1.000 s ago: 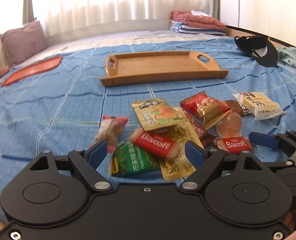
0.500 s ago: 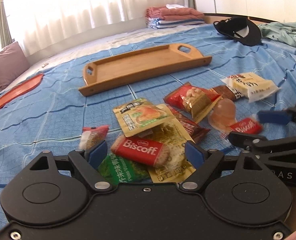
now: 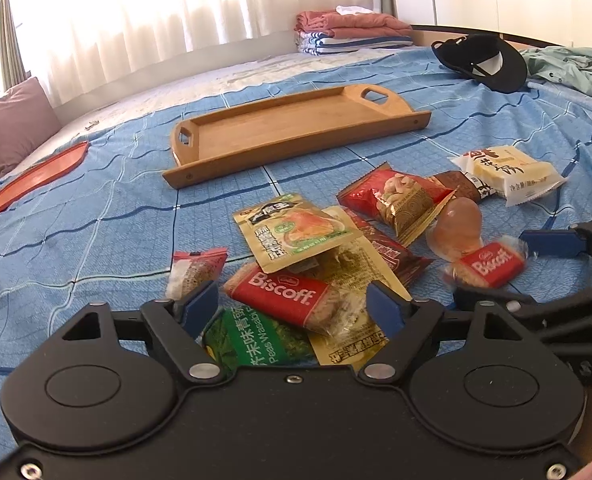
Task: Organize snacks
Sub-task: 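Lower the right gripper onto the red Biscoff packet while the left gripper approaches the candy stick, then close the right gripper on the Biscoff packet while the left gripper grasps the red candy stick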
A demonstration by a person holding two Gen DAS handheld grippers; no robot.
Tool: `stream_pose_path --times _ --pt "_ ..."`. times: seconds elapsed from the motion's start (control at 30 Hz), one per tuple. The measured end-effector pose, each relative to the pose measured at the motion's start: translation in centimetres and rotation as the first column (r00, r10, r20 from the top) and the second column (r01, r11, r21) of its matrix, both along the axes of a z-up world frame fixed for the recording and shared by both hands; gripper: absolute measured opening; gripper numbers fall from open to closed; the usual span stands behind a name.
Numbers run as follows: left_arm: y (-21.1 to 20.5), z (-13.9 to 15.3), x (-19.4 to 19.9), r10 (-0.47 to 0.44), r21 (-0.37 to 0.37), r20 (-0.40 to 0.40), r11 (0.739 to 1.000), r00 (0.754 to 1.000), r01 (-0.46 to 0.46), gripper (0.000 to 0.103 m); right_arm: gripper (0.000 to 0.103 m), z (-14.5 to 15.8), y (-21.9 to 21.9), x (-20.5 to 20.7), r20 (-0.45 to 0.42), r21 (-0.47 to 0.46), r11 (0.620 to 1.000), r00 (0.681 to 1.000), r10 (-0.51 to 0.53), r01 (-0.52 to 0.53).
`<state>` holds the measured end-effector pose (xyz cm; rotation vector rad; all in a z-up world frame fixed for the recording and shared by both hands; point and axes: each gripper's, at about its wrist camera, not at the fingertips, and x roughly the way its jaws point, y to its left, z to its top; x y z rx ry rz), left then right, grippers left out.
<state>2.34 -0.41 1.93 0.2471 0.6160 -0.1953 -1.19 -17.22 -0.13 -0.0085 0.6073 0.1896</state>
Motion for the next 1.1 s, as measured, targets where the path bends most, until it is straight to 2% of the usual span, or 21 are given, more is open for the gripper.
stream_pose_path --times 0.1,0.13,0.33,0.57,0.67,0.77,0.83,0.9,0.97,1.1 --pt "0.2 0.2 0.2 0.002 0.012 0.023 1.0 1.0 -0.002 0.092 0.073 0.2 0.3 -0.6 0.01 0.005 1.0 1.0 0.024 -0.024" --pt "0.3 0.2 0.3 -0.001 0.013 0.026 1.0 1.0 0.001 0.092 0.065 0.4 0.4 -0.7 0.017 0.006 0.999 0.999 0.031 -0.031" --pt "0.9 -0.1 1.3 -0.042 -0.01 -0.022 0.999 0.999 0.041 0.092 0.065 0.7 0.1 -0.8 0.015 0.021 1.0 1.0 0.006 -0.006" --pt "0.5 0.1 0.5 -0.065 -0.038 -0.04 0.997 0.997 0.064 0.085 0.065 0.9 -1.1 -1.1 0.017 0.016 0.999 0.999 -0.039 0.039" --pt "0.1 0.3 -0.1 -0.081 -0.021 -0.038 0.997 0.996 0.08 0.076 0.066 0.9 -1.7 -1.1 0.016 0.019 0.998 0.998 -0.054 0.054" --pt "-0.2 0.5 -1.1 -0.089 -0.028 -0.046 0.996 0.995 0.088 0.074 0.066 0.9 -1.9 -1.1 0.018 0.021 0.998 0.998 -0.059 0.059" --pt "-0.4 0.7 -1.8 -0.103 -0.026 -0.027 0.994 0.994 0.103 0.076 0.066 0.9 -2.0 -1.1 0.018 0.016 0.998 0.998 -0.062 0.062" --pt "-0.4 0.7 -1.8 -0.092 0.004 0.003 0.996 0.996 0.092 0.083 0.066 0.9 -2.1 -1.1 0.019 0.015 0.998 0.998 -0.063 0.063" --pt "-0.3 0.6 -1.2 -0.072 0.029 0.023 0.997 0.997 0.071 0.084 0.066 0.9 -2.1 -1.0 0.02 0.012 0.998 0.998 -0.064 0.063" --pt "0.5 0.0 0.6 -0.083 0.011 0.009 0.997 0.997 0.083 0.088 0.066 0.9 -2.1 -1.0 0.015 0.014 0.998 0.998 -0.061 0.061"
